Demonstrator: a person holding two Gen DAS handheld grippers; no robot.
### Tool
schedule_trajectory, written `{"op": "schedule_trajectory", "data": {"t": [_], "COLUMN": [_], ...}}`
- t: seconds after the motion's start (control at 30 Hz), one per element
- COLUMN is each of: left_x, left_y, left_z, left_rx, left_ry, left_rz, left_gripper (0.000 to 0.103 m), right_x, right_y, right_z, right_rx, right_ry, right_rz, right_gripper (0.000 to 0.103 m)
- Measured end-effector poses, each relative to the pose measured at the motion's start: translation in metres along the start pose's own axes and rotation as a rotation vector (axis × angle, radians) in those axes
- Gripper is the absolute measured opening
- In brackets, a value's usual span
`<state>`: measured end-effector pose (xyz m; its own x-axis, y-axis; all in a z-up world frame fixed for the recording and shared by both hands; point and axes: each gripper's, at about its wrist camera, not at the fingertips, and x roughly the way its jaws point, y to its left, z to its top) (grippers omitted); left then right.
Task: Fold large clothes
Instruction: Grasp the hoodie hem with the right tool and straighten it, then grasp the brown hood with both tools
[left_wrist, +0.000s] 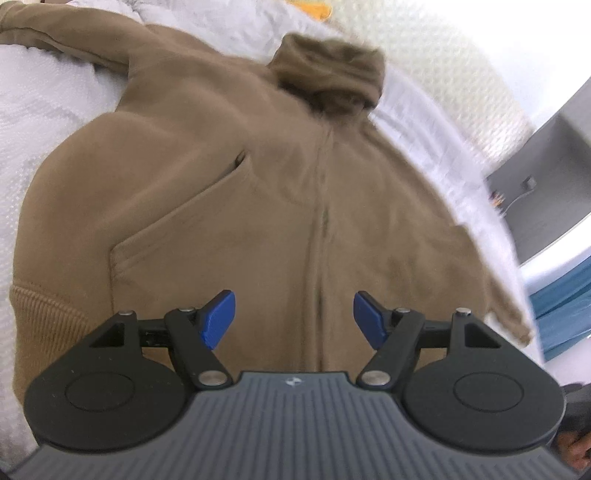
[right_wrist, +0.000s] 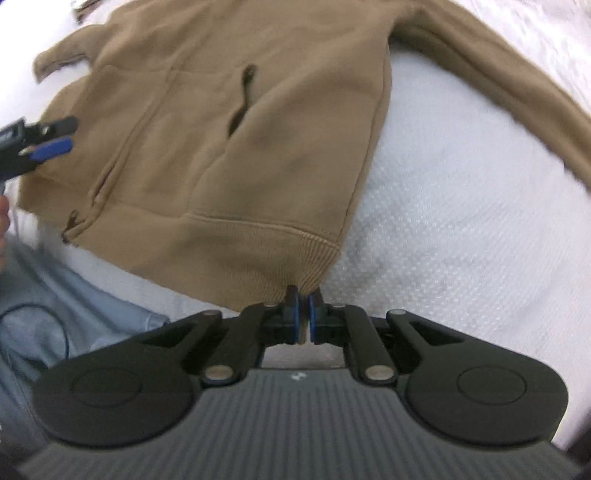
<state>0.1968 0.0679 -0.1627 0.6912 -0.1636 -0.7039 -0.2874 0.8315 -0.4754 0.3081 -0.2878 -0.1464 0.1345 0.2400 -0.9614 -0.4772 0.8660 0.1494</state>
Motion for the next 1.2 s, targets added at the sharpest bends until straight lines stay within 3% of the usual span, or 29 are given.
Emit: {"op": "schedule_trajectory", "data": {"t": [0.13,0.2,0.27,0.37,0.6,0.87,1.03,1.2], "left_x": [0.025,0.032,0.034,0.036,0.022,-0.011,-0.022,-0.016], "left_y": [0.002,0.000,-0.008,-0.013,-0.010,-0.031,-0.043,-0.050], "left_z": [-0.009,-0.012,-0.014,-0.019,-0.012,-0.010,-0.005,0.011], "left_rx": [0.035,0.061,0.109,0.157,0.108,0.207,0.278,0.287], "left_ry": [0.100,0.115,0.116,0.106,0.076,-0.111,-0.219,-0.254], "left_rz": [0.083,0.109,0.134,0.153,0.097,0.109,0.139,0.140], "left_gripper": [0.075,0.075,0.075,0.076,0.076,0.076,0.076,0.076], "right_x": [-0.005,-0.012,-0.025,-0.053,-0.099,-0.059,-0.022,0.010], "right_y": [0.001,0.002,0.007,0.025,0.079,0.110,0.100,0.084], "right_z": [0.002,0.001,-0.003,-0.003,0.019,0.066,0.075,0.078], "right_rx": [0.083,0.150,0.196,0.196,0.181,0.219,0.237,0.243], "right_ry": [-0.017,-0.025,-0.045,-0.121,-0.434,-0.741,-0.817,-0.796], "right_rz": [0.024,0.026,0.042,0.032,0.117,0.183,0.220,0.240], "right_gripper": [0.011,0.018,0.031,0.043,0.044,0.044,0.045,0.046]}}
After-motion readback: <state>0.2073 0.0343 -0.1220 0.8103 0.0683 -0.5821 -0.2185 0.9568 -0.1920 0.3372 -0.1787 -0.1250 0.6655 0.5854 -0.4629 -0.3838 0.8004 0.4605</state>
